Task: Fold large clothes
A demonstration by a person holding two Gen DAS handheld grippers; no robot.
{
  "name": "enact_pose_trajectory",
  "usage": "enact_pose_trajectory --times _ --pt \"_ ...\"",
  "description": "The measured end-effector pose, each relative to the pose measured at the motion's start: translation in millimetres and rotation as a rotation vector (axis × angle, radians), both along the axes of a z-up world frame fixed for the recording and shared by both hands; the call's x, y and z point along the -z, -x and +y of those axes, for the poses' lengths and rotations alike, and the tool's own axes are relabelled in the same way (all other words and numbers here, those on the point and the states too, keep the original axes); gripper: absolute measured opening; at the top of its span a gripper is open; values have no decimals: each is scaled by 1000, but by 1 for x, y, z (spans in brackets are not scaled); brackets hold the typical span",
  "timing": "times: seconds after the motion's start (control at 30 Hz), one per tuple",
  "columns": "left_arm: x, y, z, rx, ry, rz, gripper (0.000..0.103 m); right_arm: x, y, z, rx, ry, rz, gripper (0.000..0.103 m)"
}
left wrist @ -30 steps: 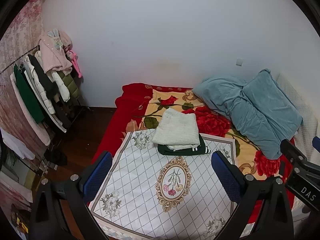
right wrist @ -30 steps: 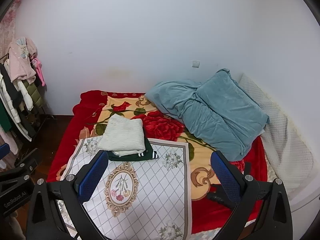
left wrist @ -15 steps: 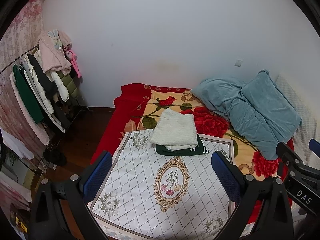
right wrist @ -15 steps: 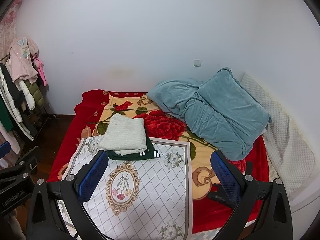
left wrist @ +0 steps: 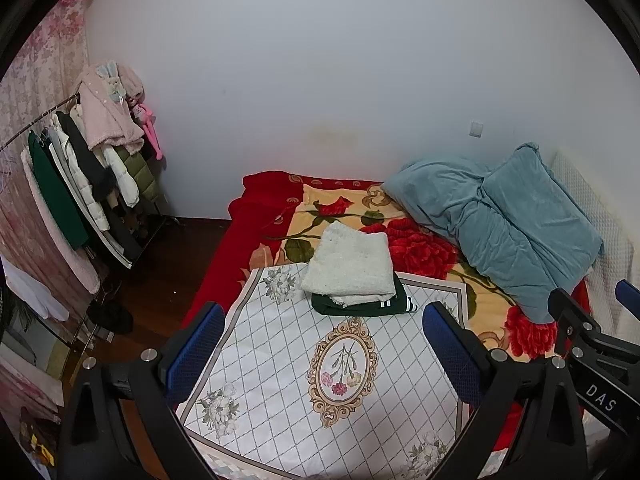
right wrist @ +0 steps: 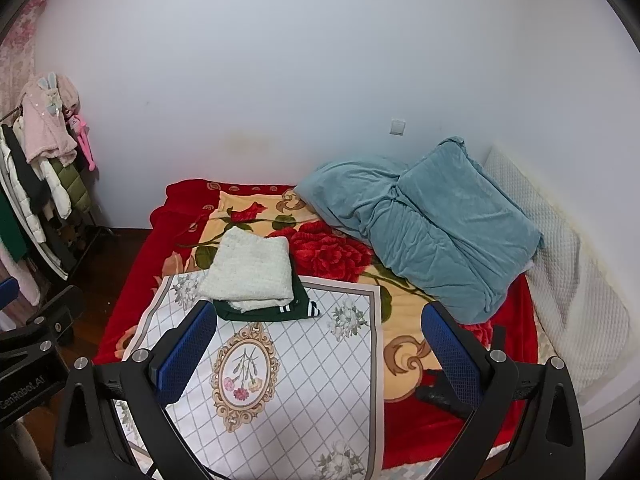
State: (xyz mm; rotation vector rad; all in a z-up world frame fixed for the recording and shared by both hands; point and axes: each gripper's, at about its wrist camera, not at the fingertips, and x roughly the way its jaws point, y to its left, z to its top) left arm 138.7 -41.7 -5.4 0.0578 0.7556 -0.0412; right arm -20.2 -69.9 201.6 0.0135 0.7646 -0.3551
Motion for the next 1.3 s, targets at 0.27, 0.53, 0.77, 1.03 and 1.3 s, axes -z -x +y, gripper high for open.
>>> enact_pose_trajectory --times 0.27,0.53,0.77,1.03,1.3 --pt "-2 1 -1 -2 1 -6 101 -4 -3 -1 -8 -8 -3 103" --pt "-3 0 2 -7 -2 -9 101 -4 2 0 -12 -13 -11 103" --pt "-4 0 3 -7 1 -10 101 -4 1 1 -14 -15 -11 103" --pt "-5 1 3 -8 1 -11 101 -5 3 2 -15 -10 -15 103" --pt "-6 1 4 -8 2 -10 101 -4 5 3 -14 -12 -14 103"
